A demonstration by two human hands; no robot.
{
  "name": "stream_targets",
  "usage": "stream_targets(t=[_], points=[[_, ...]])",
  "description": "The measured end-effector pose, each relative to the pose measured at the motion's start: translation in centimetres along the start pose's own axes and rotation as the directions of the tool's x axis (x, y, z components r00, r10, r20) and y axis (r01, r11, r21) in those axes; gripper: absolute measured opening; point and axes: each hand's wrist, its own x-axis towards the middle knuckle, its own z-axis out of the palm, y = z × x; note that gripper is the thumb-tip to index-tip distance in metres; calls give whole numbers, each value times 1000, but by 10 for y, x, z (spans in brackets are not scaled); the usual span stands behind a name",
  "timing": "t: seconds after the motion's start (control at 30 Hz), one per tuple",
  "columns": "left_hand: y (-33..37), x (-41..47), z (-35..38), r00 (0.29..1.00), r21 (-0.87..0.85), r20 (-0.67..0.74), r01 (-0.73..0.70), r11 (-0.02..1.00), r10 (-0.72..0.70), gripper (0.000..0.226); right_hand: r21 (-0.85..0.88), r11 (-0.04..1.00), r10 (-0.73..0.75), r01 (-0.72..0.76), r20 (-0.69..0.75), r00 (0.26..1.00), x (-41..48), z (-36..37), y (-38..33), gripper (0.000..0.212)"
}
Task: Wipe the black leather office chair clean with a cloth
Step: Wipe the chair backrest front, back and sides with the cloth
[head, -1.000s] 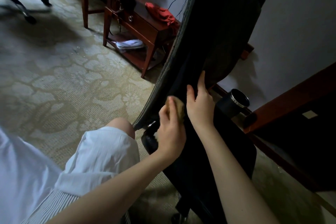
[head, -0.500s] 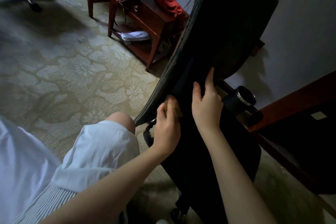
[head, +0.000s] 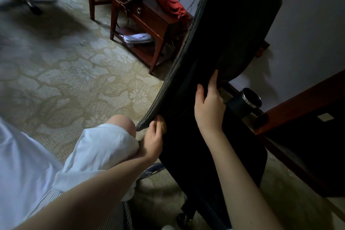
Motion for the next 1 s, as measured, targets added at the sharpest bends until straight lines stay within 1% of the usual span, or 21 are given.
stream_targets(t=[0.03,0.07,0.1,0.13,0.17,0.2,0.23,0.27,0.3,0.37,0.43,0.5,0.57,0.63,0.7,0.77,0.83,0.93,1.0], points=[[-3,-1,3,998,12,45,31,999,-31,38,1,1000,0,0,7,1000,0,-1,-1,58],[-4,-2,3,997,33,67,39,999,-41,32,4,1000,-2,2,15,1000,0,-2,-1,58],[-4,-3,-2,989,47,128,72,996,-78,23,9,1000,-2,2,23,1000,0,-4,-1,58],[-4,-4,-4,984,11,153,89,996,-89,20,14,1000,2,-2,32,999,-1,-5,-2,58],[-1,-4,-9,979,-54,181,104,993,-93,34,19,1000,7,-8,41,999,0,-5,-2,58],[0,-4,-13,983,-108,159,111,988,-93,45,22,1000,12,-13,44,999,-1,-5,-3,58],[7,-5,-23,989,-203,112,121,972,-99,48,25,1000,13,-15,42,999,-1,-5,-3,58],[12,-5,-32,992,-304,71,119,945,-102,47,28,1000,12,-13,37,999,-2,-4,-4,58],[21,-5,-46,998,-380,14,66,923,-65,45,32,999,9,-10,31,999,-3,-3,-4,58],[41,-3,-74,992,-474,-100,-116,873,77,43,34,999,9,-10,29,1000,-3,-3,-5,58],[61,5,-104,957,-530,-226,-278,801,183,42,25,999,25,-26,43,999,-3,-5,-7,59],[79,19,-134,908,-502,-336,-396,769,248,40,46,998,47,-50,65,997,-3,-6,-10,60],[90,38,-162,858,-441,-417,-479,759,300,39,133,986,82,-95,101,991,-3,-9,-13,60],[97,59,-186,798,-342,-484,-551,761,360,37,183,978,76,-97,116,990,-2,-13,-14,61],[103,80,-206,714,-214,-533,-632,745,454,37,202,977,43,-61,89,995,1,-19,-16,62],[110,102,-221,649,-98,-536,-683,724,540,36,221,975,2,-16,65,998,6,-27,-23,64],[120,122,-233,614,-3,-496,-708,706,614,37,226,974,-28,14,59,998,13,-35,-32,67],[134,142,-240,616,82,-418,-706,703,668,40,260,964,-68,59,28,997,24,-46,-46,70],[134,147,-237,594,78,-407,-734,675,693,39,279,955,-105,101,2,994,30,-50,-51,69]])
